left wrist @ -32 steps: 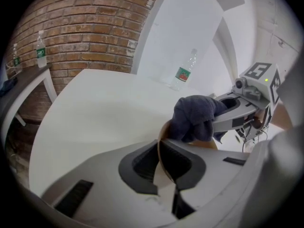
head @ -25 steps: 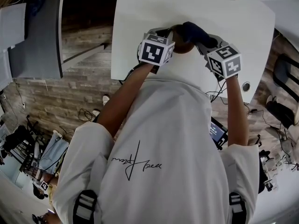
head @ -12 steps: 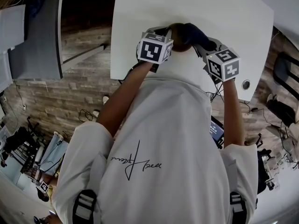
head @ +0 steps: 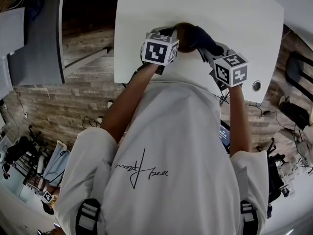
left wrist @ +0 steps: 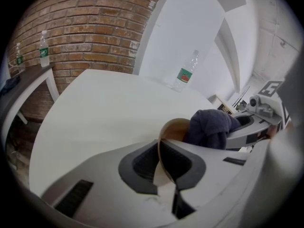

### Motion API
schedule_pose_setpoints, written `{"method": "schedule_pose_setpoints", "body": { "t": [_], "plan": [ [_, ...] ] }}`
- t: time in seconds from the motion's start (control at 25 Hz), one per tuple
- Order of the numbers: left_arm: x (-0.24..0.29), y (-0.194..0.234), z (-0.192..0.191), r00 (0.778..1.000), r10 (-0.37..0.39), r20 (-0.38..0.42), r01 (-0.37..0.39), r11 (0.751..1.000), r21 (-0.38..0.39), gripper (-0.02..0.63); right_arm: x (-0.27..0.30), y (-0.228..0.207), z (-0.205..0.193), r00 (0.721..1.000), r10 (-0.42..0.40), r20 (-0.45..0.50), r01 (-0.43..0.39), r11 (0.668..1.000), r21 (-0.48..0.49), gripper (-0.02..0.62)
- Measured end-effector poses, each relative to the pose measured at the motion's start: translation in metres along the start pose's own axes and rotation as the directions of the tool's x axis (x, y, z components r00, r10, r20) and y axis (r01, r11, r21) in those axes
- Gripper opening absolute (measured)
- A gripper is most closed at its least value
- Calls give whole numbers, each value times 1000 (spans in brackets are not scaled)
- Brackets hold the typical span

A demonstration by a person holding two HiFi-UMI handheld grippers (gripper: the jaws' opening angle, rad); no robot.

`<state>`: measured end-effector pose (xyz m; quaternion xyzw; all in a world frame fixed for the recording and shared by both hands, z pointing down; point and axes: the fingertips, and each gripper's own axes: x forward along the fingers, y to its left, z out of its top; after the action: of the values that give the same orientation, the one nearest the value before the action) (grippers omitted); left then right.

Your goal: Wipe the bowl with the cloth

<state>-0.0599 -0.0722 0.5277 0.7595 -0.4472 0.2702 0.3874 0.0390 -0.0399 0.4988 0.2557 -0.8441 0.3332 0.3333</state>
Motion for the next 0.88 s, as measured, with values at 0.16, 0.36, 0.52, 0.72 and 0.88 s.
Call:
{"method": "schedule_pose_setpoints", "body": {
  "t": [0.16,0.36,0.52,0.72,0.88],
  "plan": [
    [0,-3,1,1000,0,1,0,1000,-2,11,-4,1,-4,1000,-3,3,3,1000,12,37],
    [-1,-2,1,1000,1,1,-1,1000,-7,11,-6,7,-9,1000,-7,8,7,1000,24,36],
    [-3,0,0,1000,3,2,-3,1000,-8,11,-4,13,-14,1000,-6,17,6,999,41,37],
    [-2,0,-1,1000,5,2,-5,1000,-9,11,-4,18,-19,1000,-3,27,1,998,61,36],
    [-1,0,-1,1000,4,4,-4,1000,-12,11,-3,22,-22,1000,2,28,-4,998,65,35]
  ]
}}
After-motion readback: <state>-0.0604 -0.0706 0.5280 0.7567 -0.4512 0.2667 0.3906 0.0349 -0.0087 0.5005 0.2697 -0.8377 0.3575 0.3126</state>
